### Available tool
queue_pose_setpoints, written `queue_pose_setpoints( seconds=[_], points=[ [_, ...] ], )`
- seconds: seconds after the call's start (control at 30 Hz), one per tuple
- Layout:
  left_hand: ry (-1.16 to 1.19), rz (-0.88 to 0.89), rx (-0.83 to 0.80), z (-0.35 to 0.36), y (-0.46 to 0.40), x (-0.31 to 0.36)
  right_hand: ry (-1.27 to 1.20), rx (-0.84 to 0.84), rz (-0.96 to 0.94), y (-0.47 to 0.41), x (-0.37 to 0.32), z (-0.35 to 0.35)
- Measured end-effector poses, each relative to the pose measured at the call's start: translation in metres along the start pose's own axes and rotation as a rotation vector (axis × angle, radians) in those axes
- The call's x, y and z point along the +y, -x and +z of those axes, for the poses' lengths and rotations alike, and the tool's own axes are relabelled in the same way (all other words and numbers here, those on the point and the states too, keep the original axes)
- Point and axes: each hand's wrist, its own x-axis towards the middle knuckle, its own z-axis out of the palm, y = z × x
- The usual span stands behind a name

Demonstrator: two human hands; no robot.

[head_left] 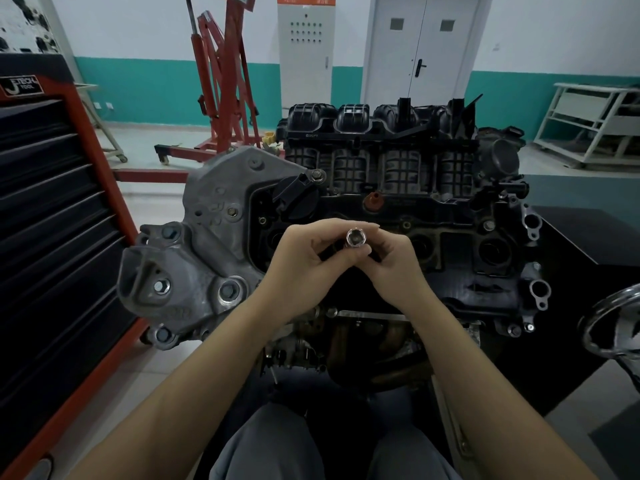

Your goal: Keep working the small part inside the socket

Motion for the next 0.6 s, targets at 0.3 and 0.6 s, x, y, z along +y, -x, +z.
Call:
queue_pose_setpoints(
  seconds=[0.3,0.6],
  points=[
    [-0.085,0.073,0.052,0.002,-0.002,0.001,-0.032,-0.009,-0.008,-0.001,0.004,-0.006],
    [-0.019,0.033,0.038,0.004,-0.001,-0.001,-0.033,-0.057,0.021,-0.006,0.005,-0.011]
  ],
)
